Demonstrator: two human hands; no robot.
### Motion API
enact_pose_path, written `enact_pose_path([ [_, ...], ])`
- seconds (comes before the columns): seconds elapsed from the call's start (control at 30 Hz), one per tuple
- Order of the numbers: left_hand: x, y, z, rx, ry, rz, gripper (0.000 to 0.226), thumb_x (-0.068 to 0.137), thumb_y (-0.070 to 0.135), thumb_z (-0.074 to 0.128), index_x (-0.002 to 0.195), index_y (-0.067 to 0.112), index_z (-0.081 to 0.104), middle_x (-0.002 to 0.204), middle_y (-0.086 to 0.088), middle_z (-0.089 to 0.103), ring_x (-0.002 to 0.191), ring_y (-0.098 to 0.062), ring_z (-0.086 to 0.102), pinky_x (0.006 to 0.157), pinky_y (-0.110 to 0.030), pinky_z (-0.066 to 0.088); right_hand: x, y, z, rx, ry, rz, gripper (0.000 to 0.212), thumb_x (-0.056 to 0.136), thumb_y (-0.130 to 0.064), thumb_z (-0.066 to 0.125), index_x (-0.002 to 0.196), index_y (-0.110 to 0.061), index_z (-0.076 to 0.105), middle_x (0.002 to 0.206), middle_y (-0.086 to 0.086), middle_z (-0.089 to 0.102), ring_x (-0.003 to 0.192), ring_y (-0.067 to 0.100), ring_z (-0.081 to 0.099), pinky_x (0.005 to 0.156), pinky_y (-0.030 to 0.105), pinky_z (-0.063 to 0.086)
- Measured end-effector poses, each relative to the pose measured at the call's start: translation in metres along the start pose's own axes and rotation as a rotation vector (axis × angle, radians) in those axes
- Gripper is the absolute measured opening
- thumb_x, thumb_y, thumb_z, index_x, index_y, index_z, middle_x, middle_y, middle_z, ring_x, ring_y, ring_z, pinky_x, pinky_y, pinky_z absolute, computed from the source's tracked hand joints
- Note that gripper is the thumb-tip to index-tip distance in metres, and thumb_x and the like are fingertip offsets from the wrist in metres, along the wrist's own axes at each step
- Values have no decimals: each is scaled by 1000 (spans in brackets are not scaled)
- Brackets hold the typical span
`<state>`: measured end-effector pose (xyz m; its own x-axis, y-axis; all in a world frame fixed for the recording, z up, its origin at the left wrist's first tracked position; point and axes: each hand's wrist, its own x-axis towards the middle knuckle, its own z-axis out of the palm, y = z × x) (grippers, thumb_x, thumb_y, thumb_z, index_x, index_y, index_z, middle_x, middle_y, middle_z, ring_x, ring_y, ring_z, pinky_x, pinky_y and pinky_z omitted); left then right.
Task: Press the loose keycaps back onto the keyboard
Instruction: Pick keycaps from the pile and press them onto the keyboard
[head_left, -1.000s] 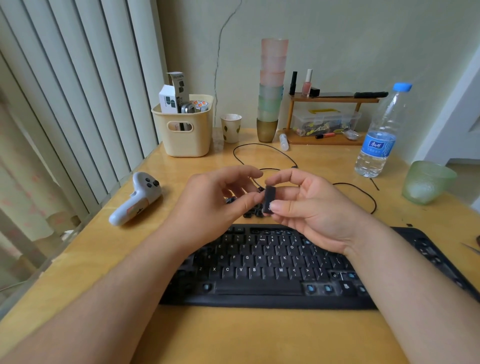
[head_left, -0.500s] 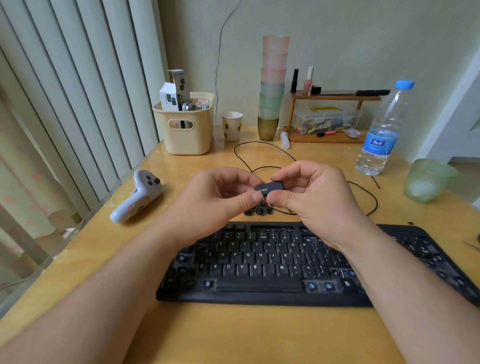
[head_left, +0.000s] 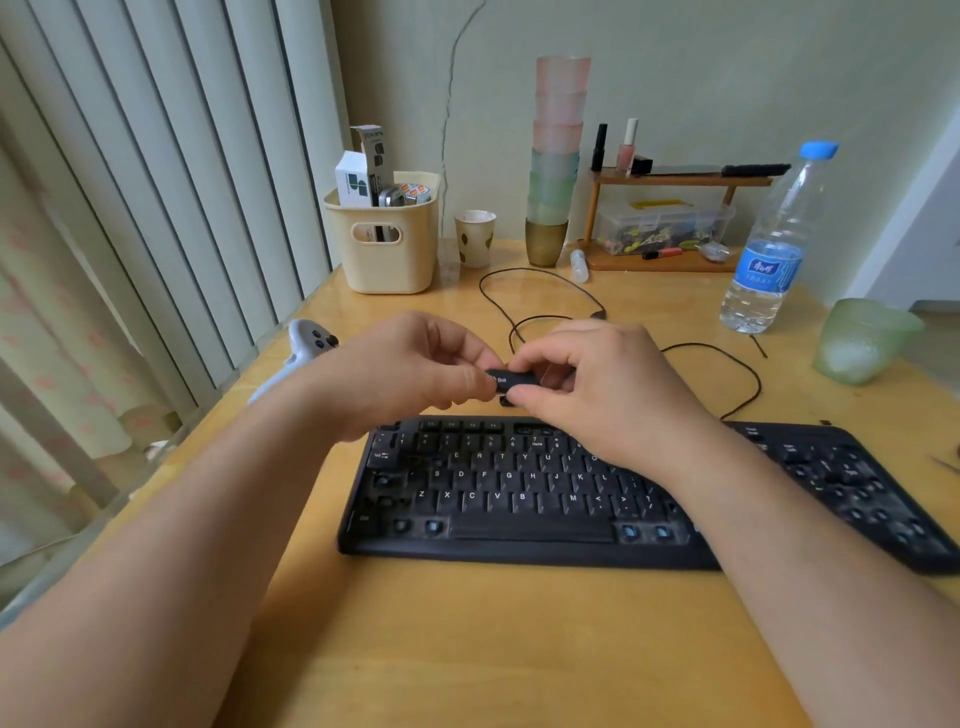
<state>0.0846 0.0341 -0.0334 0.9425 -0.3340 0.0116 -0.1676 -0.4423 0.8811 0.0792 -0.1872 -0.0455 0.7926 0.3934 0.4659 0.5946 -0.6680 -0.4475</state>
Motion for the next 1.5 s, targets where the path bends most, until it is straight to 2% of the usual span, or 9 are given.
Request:
enact_pose_path([
  [0.17,-23,11,-28,190,-78,-48,13,94,16,74,103,23,80,91,-2,77,79,-13,62,81,-31,54,2,-29,5,-59,-109,-3,6,86,-40,77,90,-36,75,78,-16,63,77,6,59,72,40,56],
  [0.3,-64,-19,-39,172,-41,-65,16,96,22,72,106,33,80,92,2,77,81,-10,62,81,-31,53,-4,-55,20,-89,-278,8,13,91,-48,71,100,-39,71,93,-18,60,85,2,54,76,36,52],
  [0.43,-94,-58,-33,75,114,-110,10,95,26,73,101,30,80,94,3,78,85,-10,68,91,-39,52,-3,-70,41,-21,-496,102,19,88,-52,75,102,-40,73,109,-13,56,114,13,47,92,35,43],
  [0.5,-100,-68,-29,66,211,-97,7,95,28,73,98,30,79,92,5,79,85,-10,70,90,-35,55,1,-73,48,26,-558,174,16,84,-50,80,94,-38,75,108,-11,62,112,14,52,85,32,46],
  [0.6,-103,-71,-24,128,305,-68,7,95,29,73,92,26,79,73,13,72,61,0,59,65,-12,47,7,-77,51,42,-577,214,13,81,-44,84,86,-34,78,95,-12,67,91,9,60,69,27,47],
  [0.67,-101,-71,-25,204,306,-74,8,94,34,74,89,28,78,71,9,69,57,0,53,58,-9,42,12,-80,50,54,-582,232,13,82,-40,85,85,-30,79,91,-13,69,86,8,63,73,29,53],
  [1.17,-96,-78,-27,168,138,-40,4,88,36,79,87,32,78,75,13,70,69,1,57,69,-11,44,24,-97,52,-28,-665,307,16,76,-32,91,82,-26,77,86,-7,73,84,11,66,73,29,54],
  [1.33,-93,-82,-27,146,100,-28,5,90,34,78,87,30,78,73,14,67,71,-1,56,74,-21,45,29,-95,52,0,-687,354,7,86,-30,83,84,-26,78,93,-5,73,93,15,67,86,38,59],
  [1.5,-91,-82,-27,92,82,-40,4,91,31,78,88,29,78,74,11,67,72,-5,56,77,-27,46,32,-98,55,-40,-683,352,4,89,-27,80,87,-24,78,93,-3,72,91,15,65,81,33,57],
])
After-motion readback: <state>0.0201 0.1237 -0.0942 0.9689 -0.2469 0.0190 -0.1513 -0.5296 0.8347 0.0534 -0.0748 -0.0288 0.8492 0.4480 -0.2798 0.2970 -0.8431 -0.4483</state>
